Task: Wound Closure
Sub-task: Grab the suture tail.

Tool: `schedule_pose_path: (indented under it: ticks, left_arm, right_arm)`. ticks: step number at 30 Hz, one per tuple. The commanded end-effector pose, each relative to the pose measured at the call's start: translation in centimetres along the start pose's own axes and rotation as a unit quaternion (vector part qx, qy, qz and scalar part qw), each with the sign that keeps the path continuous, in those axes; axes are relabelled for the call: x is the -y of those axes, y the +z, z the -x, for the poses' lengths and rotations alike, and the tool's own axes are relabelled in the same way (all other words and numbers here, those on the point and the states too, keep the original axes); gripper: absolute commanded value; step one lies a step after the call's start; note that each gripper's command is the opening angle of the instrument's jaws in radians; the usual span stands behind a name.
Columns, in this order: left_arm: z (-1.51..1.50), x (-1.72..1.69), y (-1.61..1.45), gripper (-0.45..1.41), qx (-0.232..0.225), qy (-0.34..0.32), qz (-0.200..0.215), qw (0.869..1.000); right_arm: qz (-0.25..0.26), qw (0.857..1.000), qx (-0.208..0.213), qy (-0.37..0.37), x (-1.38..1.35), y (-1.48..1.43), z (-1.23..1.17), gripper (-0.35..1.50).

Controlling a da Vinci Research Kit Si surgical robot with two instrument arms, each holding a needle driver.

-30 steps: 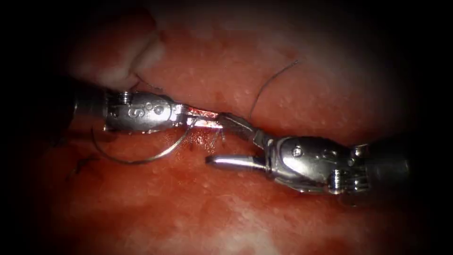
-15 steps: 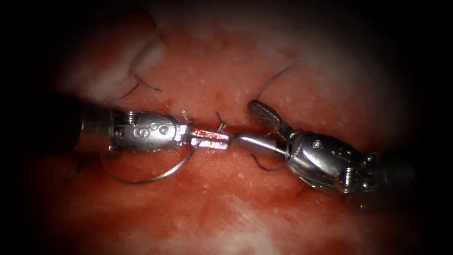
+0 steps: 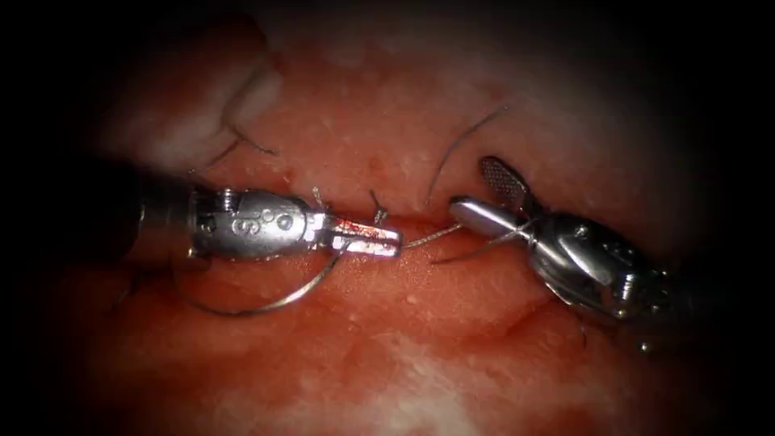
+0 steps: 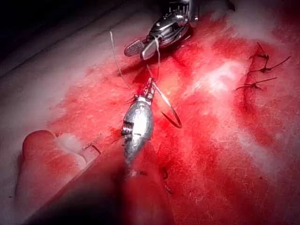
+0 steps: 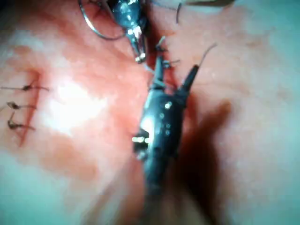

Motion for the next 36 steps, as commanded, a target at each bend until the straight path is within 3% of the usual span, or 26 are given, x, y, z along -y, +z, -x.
schedule_pose_path:
  ticks: [1, 17, 29, 34, 35, 36]
  left_arm:
    - [0.06, 0.01, 0.07, -0.45, 0.0, 0.0, -0.001, 1.0]
    - [-0.03, 0.26, 0.19, -0.45, 0.001, -0.007, -0.015, 1.0]
    - [-0.03, 0.27, 0.18, -0.45, 0.001, -0.007, -0.016, 1.0]
    - [-0.03, 0.27, 0.18, -0.45, 0.002, -0.007, -0.017, 1.0]
    - [-0.03, 0.27, 0.18, -0.45, 0.002, -0.007, -0.017, 1.0]
    - [-0.03, 0.27, 0.18, -0.45, 0.002, -0.007, -0.017, 1.0]
  right_arm:
    - [0.005, 1.0, -0.001, 0.003, 0.02, 0.03, 0.08, 0.63]
    - [0.019, 0.999, -0.026, 0.031, -0.04, 0.29, -0.03, 0.73]
    - [0.02, 0.999, -0.028, 0.032, -0.03, 0.55, -0.05, 0.69]
    - [0.024, 0.999, -0.028, 0.031, -0.05, 0.6, -0.05, 0.59]
    - [0.024, 0.999, -0.028, 0.031, -0.05, 0.61, -0.05, 0.49]
    - [0.021, 0.999, -0.027, 0.031, -0.05, 0.63, -0.05, 0.26]
